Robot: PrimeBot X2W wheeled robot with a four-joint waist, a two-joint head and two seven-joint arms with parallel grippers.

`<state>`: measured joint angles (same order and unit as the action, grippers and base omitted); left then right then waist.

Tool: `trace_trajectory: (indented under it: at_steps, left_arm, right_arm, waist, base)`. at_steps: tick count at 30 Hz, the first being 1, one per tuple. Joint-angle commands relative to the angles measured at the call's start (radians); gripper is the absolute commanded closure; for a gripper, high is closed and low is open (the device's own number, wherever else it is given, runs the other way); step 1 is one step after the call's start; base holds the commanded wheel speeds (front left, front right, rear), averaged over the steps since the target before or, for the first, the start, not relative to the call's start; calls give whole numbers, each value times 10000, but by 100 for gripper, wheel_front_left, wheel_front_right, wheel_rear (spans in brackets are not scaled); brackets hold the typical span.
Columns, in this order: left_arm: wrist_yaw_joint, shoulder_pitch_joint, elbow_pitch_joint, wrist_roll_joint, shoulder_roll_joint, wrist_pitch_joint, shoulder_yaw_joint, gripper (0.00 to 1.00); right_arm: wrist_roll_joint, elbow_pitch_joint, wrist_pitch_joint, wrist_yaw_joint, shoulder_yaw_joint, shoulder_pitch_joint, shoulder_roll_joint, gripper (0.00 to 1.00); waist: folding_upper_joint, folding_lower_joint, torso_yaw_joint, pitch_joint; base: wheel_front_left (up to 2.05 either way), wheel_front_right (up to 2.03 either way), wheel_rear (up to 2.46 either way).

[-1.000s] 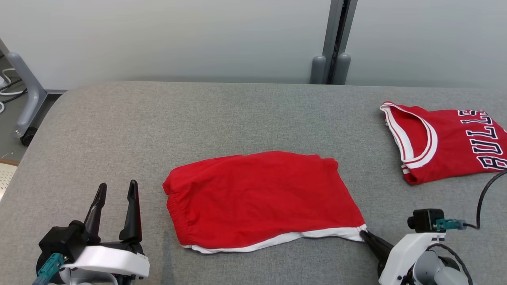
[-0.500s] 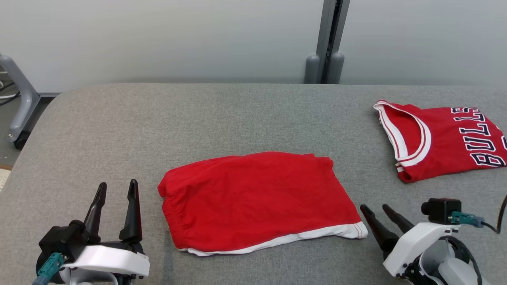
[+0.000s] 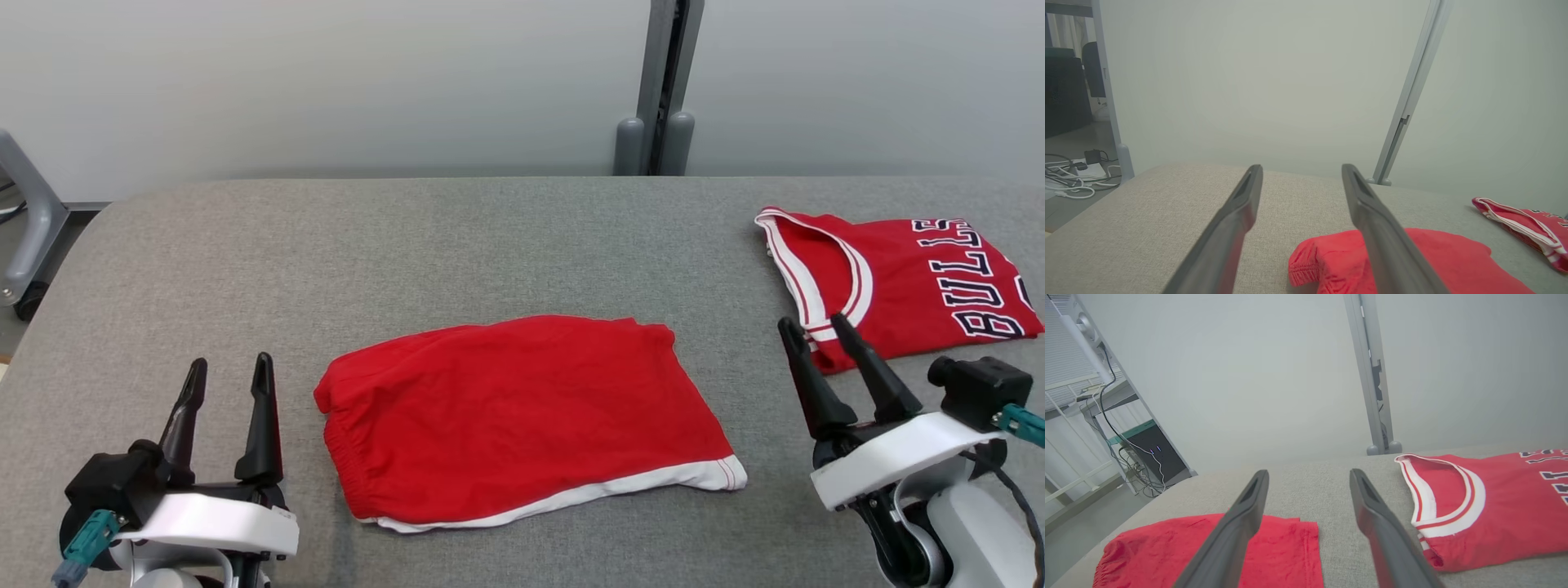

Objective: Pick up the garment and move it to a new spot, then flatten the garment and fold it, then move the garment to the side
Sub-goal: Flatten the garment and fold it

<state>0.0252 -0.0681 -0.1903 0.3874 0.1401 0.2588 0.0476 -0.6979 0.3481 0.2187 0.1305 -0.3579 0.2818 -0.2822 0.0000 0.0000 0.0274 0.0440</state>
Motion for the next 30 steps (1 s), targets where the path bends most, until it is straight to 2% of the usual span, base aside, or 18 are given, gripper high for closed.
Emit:
trace_trajectory:
  at_steps: [1, 13, 19, 23, 30]
  left_arm:
    - [-58, -88, 65, 10, 55, 44, -62, 0]
    - [-228, 166, 555, 51, 138, 58, -260, 0]
    - [-259, 379, 815, -86, 149, 59, -310, 0]
    - [-239, 529, 827, -33, 12, 64, -424, 0]
    - [-93, 790, 808, -197, -116, 66, -605, 0]
  right_arm:
    - [189, -177, 120, 9, 142, -102, 65, 0]
    - [2779, -1632, 479, 11, 2642, -929, 1074, 0]
    - [3867, -2254, 467, 9, 3159, -1327, 1380, 0]
    - [4098, -2276, 468, 9, 3421, -1534, 1630, 0]
    - [4202, -1887, 469, 9, 3267, -1649, 1806, 0]
  waist:
    - [0, 0, -46, 23]
    - [0, 0, -333, 227]
    - [0, 0, -405, 273]
    - [0, 0, -441, 199]
    - [0, 0, -499, 88]
  base:
    - [0, 0, 0]
    - [0, 0, 0]
    - [0, 0, 0]
    - [0, 0, 0]
    - [0, 0, 0]
